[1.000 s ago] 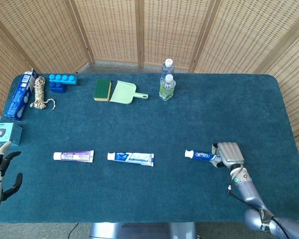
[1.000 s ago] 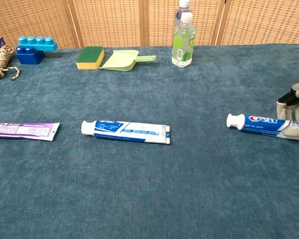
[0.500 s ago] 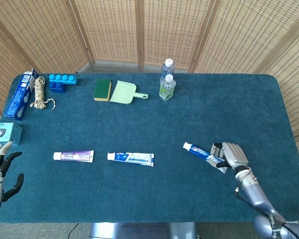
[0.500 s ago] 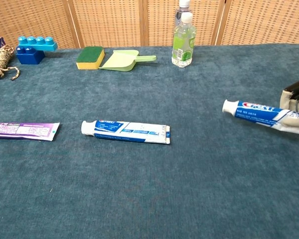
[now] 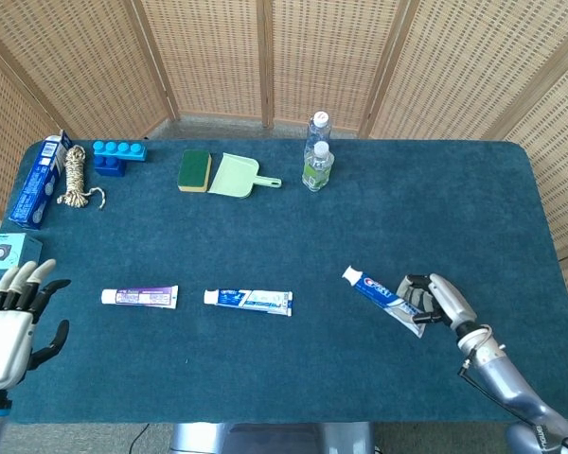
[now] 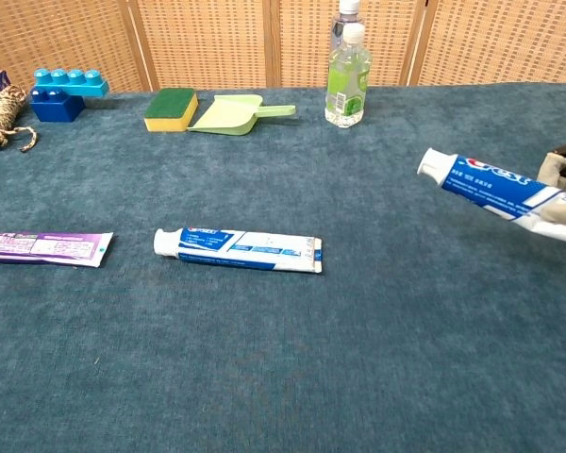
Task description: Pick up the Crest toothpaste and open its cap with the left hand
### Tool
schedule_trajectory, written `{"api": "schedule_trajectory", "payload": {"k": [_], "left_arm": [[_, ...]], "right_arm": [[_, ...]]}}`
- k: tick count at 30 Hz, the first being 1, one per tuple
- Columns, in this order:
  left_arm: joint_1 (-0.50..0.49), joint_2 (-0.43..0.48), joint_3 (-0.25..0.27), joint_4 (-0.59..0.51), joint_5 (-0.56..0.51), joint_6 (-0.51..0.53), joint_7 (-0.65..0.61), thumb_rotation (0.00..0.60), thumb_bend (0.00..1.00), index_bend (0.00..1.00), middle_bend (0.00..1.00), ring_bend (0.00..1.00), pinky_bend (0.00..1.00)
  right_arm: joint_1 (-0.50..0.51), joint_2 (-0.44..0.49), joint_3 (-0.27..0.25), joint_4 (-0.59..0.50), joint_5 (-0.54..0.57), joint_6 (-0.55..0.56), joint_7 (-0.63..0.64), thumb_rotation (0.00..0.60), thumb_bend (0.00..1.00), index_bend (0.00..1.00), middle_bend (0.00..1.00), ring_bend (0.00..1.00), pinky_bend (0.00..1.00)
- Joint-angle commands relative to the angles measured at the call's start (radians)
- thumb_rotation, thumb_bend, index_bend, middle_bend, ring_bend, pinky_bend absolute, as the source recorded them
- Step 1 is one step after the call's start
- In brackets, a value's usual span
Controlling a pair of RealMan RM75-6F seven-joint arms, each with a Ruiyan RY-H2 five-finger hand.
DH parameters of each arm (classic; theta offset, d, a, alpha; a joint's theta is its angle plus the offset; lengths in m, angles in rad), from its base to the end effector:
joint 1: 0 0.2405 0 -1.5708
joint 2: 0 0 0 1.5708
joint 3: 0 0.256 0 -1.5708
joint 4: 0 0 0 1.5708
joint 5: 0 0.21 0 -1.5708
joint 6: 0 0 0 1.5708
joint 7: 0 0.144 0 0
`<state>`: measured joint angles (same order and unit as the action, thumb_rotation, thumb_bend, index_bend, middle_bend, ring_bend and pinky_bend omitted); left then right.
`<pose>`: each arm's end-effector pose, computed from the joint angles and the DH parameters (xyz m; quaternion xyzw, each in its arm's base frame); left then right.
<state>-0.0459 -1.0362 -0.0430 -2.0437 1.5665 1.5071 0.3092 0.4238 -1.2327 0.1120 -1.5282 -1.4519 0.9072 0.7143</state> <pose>-0.2240 0.1624 0.1577 -0.6031 -0.3866 -0.4109 0.5639 -0.2686 -0.2805 0.0667 0.5374 -0.6609 0.4370 0.2890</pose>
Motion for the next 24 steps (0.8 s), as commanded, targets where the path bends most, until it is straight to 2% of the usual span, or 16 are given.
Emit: {"api": "schedule_trajectory", "payload": {"k": [1,11,24], "left_arm": [[-0.044,-0.003,-0.018,-0.013,-0.010,-0.052,0.030,0.600,0.40,0.23,0.12,0.06,0.03],[-0.169,-0.037,-0.067,-0.030,-0.047,-0.187,0.079,0.600,0.40,0.22,0.12,0.06,0.07],[-0.294,-0.107,-0.094,-0.062,-0.154,-0.322,0.113,0.600,0.40,0.21,0.12,0.07,0.08]], "right_arm": [[-0.002,0.023,-0.024,-0.032,-0.048,0.024,0.041,0.600,0.55,0.94,0.70,0.63,0.78],[0.005,0.050,-0.051,-0.112,-0.097,0.075,0.045,0.600,0.55,0.95,0.71,0.65,0.79],[0.003,0.037,-0.056,-0.193,-0.069,0.124,-0.106,0.600,0.55,0.95,0.71,0.65,0.80]]}}
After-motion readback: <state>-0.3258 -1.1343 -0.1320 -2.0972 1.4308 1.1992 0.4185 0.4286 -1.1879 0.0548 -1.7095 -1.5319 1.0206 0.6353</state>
